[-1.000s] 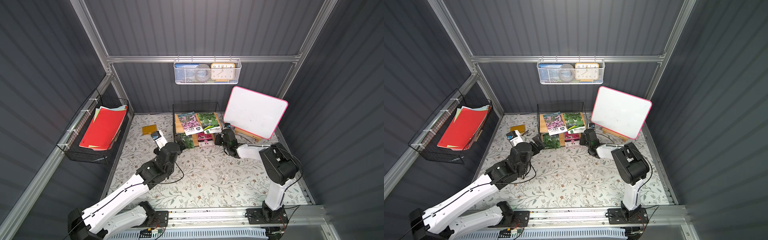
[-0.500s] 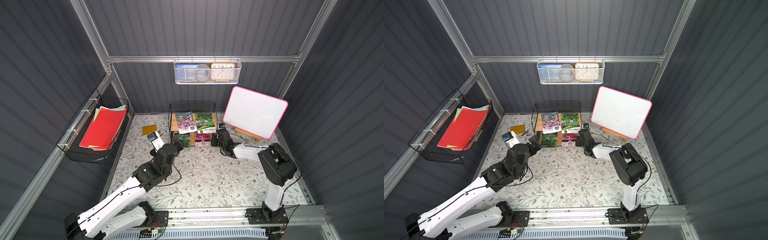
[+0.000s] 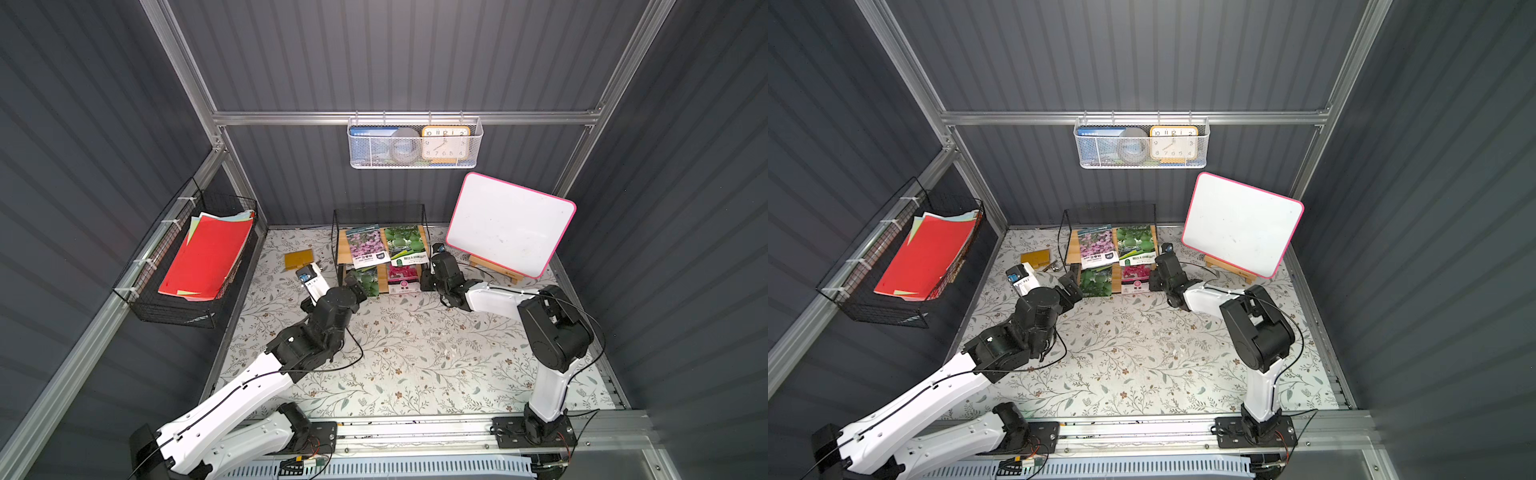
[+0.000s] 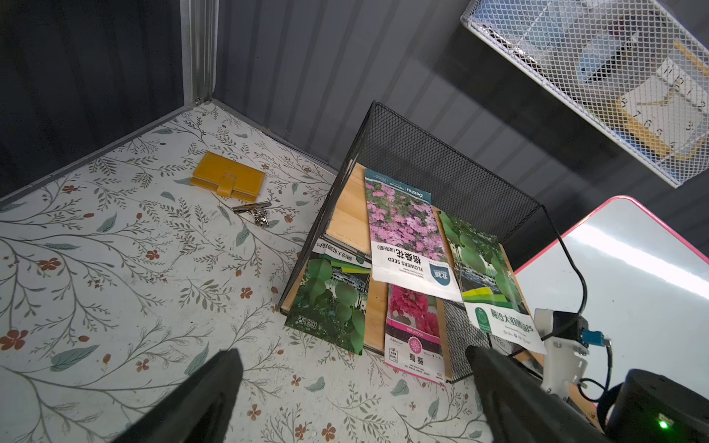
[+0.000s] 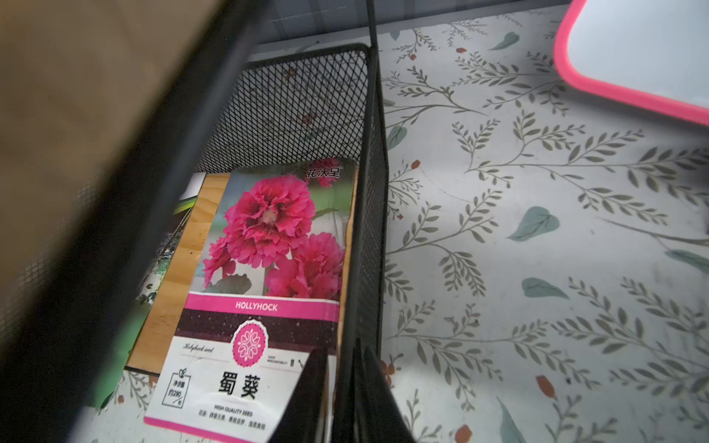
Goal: Take the seed bag off the shelf
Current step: Move the shelf to the center of the board.
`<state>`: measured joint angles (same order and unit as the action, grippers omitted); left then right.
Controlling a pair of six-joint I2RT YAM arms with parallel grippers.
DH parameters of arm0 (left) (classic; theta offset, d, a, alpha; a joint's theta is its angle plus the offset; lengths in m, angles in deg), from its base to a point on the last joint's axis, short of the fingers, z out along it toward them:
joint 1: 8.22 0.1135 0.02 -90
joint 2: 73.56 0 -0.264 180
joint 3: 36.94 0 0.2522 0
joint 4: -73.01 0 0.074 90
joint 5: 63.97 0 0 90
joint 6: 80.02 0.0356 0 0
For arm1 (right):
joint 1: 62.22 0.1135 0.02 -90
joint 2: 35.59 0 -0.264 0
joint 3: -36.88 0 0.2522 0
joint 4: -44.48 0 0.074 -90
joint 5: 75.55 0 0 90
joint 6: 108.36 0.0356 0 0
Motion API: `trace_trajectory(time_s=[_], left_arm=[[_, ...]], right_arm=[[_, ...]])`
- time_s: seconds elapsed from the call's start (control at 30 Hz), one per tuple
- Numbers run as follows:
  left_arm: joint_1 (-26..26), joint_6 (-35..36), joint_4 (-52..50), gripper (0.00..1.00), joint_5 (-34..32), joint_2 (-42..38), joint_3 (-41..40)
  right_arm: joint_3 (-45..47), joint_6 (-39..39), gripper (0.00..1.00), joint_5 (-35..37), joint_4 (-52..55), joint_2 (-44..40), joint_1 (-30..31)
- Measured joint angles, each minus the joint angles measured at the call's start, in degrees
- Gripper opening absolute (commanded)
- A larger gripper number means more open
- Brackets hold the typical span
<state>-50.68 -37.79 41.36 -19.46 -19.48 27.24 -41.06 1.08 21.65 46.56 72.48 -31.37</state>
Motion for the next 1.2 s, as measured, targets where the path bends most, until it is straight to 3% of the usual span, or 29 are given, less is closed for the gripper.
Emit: trace_trajectory(time_s=[0.67, 0.9, 1.07, 1.2], left_arm=[[0.0, -0.94, -0.07, 1.0, 0.04, 0.98, -0.24], [0.0, -1.14, 0.07, 1.0, 0.04, 2.03, -0.33], [0.0, -1.14, 0.15, 1.0, 0.07, 2.78, -0.33], [0.0, -1.14, 0.15, 1.0, 0.09, 2.84, -0.33]], right_arm=[[-3.02, -4.17, 0.0, -3.61, -3.56, 4.48, -2.36], [-2.67, -3.98, 0.45, -4.68, -1.92, 4.63, -2.43], [-0.87, -3.82, 0.62, -5.73, 1.03, 4.72, -2.23], [0.0, -3.76, 0.69, -5.95, 1.53, 4.37, -2.23]])
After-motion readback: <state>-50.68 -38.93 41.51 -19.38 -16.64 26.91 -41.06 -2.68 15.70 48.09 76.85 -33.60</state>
